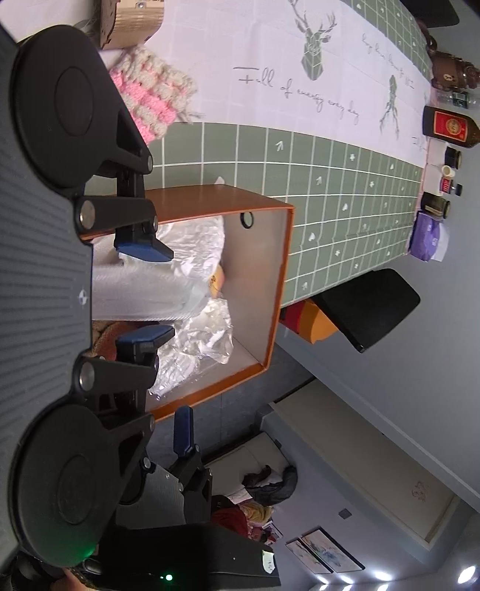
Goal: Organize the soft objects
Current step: 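Move both tools back toward the orange crocheted fruit and pink crocheted pouch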
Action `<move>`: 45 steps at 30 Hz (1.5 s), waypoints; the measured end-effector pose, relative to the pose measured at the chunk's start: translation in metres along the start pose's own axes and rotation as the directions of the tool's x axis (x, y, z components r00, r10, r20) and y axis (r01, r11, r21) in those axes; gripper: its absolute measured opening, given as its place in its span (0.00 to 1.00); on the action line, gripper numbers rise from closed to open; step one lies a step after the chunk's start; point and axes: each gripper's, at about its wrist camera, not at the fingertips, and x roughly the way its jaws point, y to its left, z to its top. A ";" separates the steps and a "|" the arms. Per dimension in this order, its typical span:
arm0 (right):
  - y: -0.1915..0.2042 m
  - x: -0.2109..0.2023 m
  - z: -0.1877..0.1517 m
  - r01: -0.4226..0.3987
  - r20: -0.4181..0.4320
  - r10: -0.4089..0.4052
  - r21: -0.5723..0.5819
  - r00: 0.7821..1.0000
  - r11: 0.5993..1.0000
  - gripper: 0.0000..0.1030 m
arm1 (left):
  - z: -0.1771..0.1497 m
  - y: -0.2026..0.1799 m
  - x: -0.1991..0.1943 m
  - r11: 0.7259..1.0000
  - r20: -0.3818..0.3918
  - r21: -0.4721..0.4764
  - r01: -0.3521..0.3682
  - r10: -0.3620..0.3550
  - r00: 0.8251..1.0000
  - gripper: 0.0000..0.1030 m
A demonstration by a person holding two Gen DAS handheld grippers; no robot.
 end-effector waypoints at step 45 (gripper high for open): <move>0.207 -0.041 0.028 -0.185 0.140 0.222 -0.235 0.965 0.954 0.74 | -0.029 0.217 -0.176 0.912 0.136 0.168 -0.375 0.355 0.925 0.41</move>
